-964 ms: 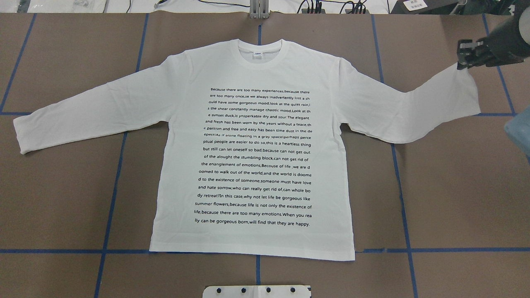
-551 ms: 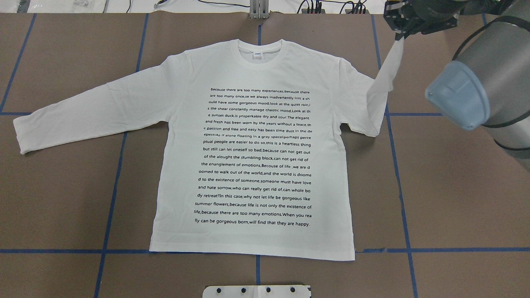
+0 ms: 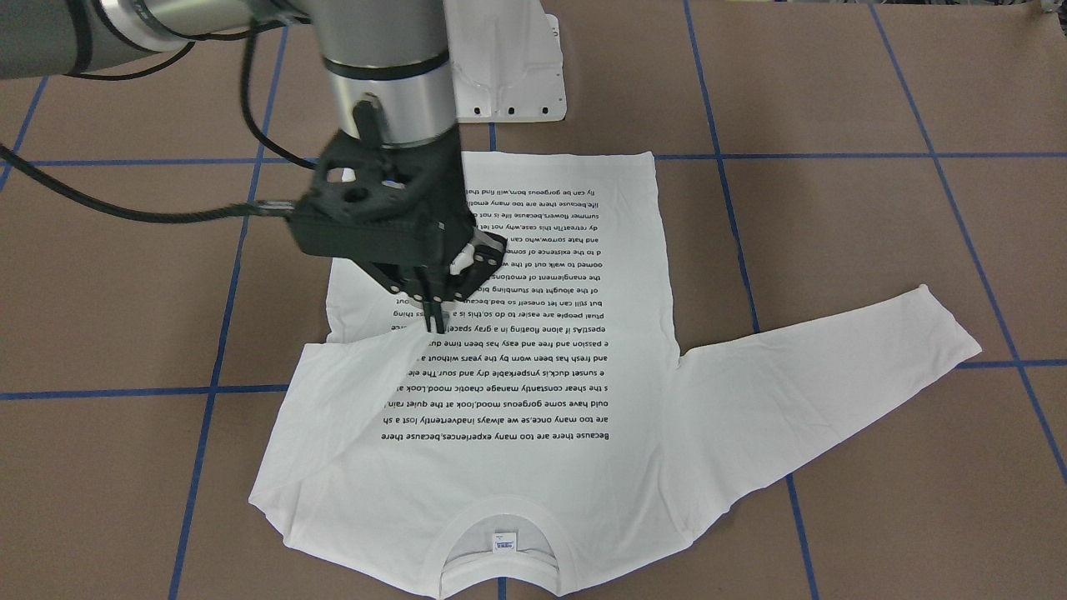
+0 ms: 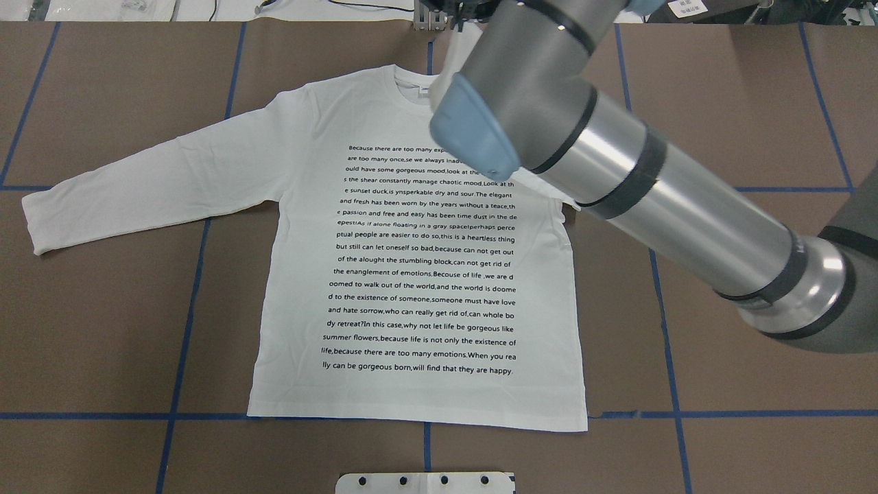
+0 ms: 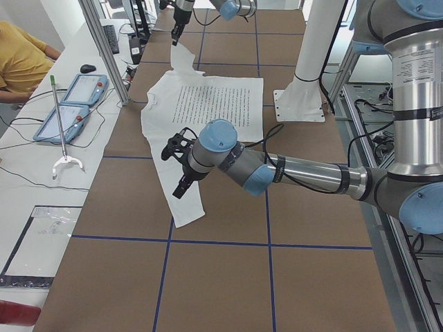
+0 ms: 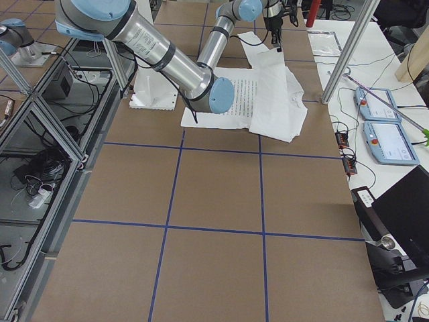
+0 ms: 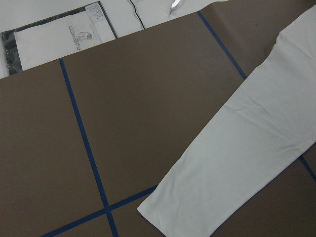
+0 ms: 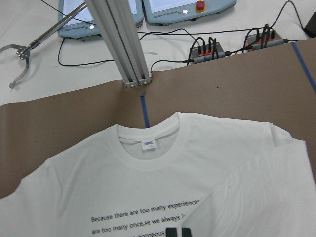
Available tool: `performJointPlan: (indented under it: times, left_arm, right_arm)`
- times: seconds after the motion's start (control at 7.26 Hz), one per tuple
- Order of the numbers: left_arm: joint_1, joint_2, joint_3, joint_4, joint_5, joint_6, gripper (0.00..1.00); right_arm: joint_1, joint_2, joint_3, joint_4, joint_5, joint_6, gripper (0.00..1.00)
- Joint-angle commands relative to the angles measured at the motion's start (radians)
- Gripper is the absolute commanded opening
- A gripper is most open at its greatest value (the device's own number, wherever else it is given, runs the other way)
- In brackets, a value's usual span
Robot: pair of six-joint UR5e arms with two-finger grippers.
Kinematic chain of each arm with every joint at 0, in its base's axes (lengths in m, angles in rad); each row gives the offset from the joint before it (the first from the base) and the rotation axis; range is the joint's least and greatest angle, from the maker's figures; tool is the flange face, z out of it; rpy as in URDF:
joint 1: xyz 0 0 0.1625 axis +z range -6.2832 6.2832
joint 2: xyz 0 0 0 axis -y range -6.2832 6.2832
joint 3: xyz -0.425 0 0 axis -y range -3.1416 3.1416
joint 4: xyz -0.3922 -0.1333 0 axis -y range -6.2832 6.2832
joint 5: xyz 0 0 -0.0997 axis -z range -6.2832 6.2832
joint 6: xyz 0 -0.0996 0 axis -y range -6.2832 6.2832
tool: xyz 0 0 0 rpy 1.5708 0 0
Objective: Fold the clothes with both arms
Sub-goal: 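Reach the right gripper across to the sleeve cuff farthest from it, then fold the grasped sleeve across the shirt body with the right gripper, release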
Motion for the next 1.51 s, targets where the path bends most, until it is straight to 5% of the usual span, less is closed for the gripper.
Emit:
performJointPlan:
  times: [0.0, 0.41, 0.55, 0.69, 0.96, 1.38]
  left_arm:
    - [-0.001, 0.019, -0.003, -0.001, 0.001, 0.002, 1.0]
    - [-0.001, 0.039, -0.008, -0.001, 0.003, 0.0, 1.0]
    - [-0.001, 0.039, -0.008, 0.001, 0.003, 0.0, 1.0]
    - [-0.001, 0.039, -0.008, 0.001, 0.003, 0.0, 1.0]
    - [0.001, 0.039, -0.005, 0.001, 0.003, 0.0, 1.0]
    - [0.001, 0.038, 0.006, -0.014, 0.0, 0.002, 1.0]
  right_arm:
    - [-0.215, 0.061, -0.207, 0.164, -0.27, 0.167, 0.0]
    - [-0.32, 0.079, -0.441, 0.365, -0.381, 0.243, 0.0]
    - [-0.326, 0.088, -0.443, 0.367, -0.381, 0.287, 0.62]
    - [-0.326, 0.134, -0.483, 0.367, -0.381, 0.338, 0.99]
    - [-0.308, 0.179, -0.505, 0.367, -0.366, 0.345, 0.99]
    - [-0.2, 0.182, -0.47, 0.274, -0.181, 0.328, 1.0]
